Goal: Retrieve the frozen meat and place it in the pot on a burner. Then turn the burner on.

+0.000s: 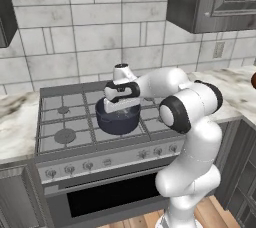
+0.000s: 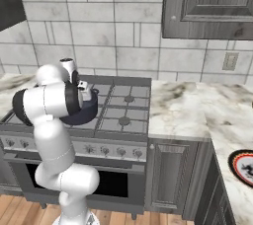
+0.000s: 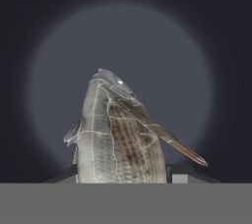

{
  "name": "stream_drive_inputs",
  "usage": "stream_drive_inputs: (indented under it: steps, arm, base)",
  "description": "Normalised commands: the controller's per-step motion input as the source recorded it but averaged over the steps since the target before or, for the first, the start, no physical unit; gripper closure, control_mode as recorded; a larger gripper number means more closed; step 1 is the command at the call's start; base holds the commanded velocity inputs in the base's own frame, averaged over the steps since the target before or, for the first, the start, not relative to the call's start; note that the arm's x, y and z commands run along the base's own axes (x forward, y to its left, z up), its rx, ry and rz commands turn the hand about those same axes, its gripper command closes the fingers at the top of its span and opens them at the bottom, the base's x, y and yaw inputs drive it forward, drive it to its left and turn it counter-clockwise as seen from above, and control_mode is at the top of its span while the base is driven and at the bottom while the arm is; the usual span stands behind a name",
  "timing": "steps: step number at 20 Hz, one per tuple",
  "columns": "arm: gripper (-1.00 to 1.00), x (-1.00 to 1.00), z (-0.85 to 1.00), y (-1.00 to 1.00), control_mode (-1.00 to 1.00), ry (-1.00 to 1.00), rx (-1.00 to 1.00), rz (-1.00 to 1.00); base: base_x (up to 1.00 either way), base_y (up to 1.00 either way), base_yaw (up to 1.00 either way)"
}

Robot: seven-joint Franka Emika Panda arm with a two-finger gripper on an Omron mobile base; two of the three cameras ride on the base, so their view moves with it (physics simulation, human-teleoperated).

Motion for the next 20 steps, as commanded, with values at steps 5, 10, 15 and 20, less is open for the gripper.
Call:
stream_drive_inputs:
  steps: [5,10,15,20]
  arm:
    - [-1.0,0.15,-0.11,0.0,-1.0,0.02,0.0,0.0]
    - [-1.0,0.16,-0.05,0.0,-1.0,0.0,0.0,0.0]
    - [-1.0,0.14,0.0,0.0,-1.0,0.0,0.0,0.0]
    - [-1.0,0.01,0.02,0.0,-1.0,0.0,0.0,0.0]
  base:
    - [0.0,0.0,0.0]
    - [0.0,0.0,0.0]
    - [0.0,0.0,0.0]
    - [0.0,0.0,0.0]
